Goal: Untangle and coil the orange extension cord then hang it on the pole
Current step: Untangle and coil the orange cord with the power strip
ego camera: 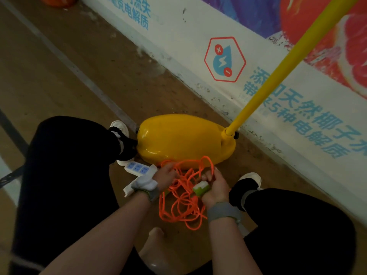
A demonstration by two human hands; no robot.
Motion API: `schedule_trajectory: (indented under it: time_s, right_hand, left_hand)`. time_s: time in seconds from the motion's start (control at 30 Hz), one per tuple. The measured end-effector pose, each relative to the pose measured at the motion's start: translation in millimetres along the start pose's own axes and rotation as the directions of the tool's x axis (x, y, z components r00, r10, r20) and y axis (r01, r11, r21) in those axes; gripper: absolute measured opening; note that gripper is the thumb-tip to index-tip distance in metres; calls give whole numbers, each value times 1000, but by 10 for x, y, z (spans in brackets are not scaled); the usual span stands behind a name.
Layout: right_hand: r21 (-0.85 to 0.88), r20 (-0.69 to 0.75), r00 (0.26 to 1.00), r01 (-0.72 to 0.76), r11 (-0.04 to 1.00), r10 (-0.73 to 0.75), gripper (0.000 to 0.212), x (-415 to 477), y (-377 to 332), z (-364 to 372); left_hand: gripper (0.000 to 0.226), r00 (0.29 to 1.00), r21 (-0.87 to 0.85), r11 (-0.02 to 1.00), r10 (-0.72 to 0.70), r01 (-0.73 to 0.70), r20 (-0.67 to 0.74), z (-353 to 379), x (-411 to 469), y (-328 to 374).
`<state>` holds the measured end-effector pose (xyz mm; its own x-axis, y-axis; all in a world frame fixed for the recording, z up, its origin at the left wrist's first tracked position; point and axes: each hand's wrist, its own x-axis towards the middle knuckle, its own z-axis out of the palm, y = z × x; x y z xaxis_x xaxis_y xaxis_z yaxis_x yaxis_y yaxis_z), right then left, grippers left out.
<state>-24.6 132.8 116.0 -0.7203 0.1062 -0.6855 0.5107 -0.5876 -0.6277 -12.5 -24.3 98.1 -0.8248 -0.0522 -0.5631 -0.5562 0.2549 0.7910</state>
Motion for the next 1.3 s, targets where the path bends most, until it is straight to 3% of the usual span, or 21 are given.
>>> schedule_trajectory:
  time_s: [0.07,0.13,0.2,0.3,0.37,0.43,0.5,0.57,0.6,0.67,0.7,0.77,0.83,0.93,1.03,1.1,1.2,1.3]
  right_hand:
    - [24,96,994,44,999,-46,36,-36,8,46]
    - [71,174,983,49,996,-60,32,-14,-46,52]
    - [-137,163,983,107,985,-84,21,-18,-62,74]
    - [-599,42,987,149,787,-154,20,25,57,-14]
    - [-664,-93,981,65,745,-169,19,98,140,-162]
    - [-630,-176,976,-11,776,-129,15,168,169,-281]
    - [-681,-217,964,-36,731,-154,22,262,157,-350]
    - [-697,-219,968,-69,714,-120,24,308,201,-381]
    - [-682,-179,982,-86,726,-51,19,328,273,-395]
    - [-756,-75,997,-40,653,-25,23,373,435,-423]
    - [-804,-32,999,-16,594,-16,30,382,510,-420]
    - [-857,-13,1000,-18,514,14,41,293,583,-337]
    - [-870,-47,998,-20,492,-42,41,270,590,-322]
    - [-876,-102,977,0,482,-186,36,302,563,-372]
    - [-907,-96,969,8,421,-227,64,347,522,-413]
    - [-900,-70,982,13,435,-176,72,407,567,-417]
    - [-883,-60,997,-34,469,-41,51,430,642,-403]
    - [-948,28,989,-19,317,142,30,446,740,-449]
  left_hand:
    - [41,974,253,953,115,-163,196,89,-61,-29]
    - [40,904,457,834,109,-310,414,159,-132,-87]
    - [26,825,471,793,67,-385,561,237,-167,-170]
    - [23,813,387,801,199,-457,548,233,-185,-66]
    - [30,832,286,827,333,-484,444,150,-144,57]
    - [28,875,65,905,385,-420,292,56,-104,132]
    - [31,937,-265,912,342,-313,69,-10,-62,175]
    - [32,963,-574,783,266,-238,-38,-83,-22,213]
    - [34,968,-680,703,249,-209,-40,-126,-19,245]
    - [36,974,-801,581,226,-142,-9,-214,-40,286]
    - [36,975,-819,563,221,-106,25,-230,-52,290]
    - [32,968,-780,623,223,-52,114,-225,-122,337]
    - [30,940,-708,705,262,-33,217,-168,-187,380]
    - [33,882,-696,718,321,11,345,-194,-255,436]
    - [31,798,-710,696,367,104,477,-271,-312,486]
    - [34,714,-699,696,407,161,570,-292,-335,491]
    - [34,636,-714,656,447,245,629,-297,-361,478]
    - [32,625,-775,554,498,304,601,-329,-349,470]
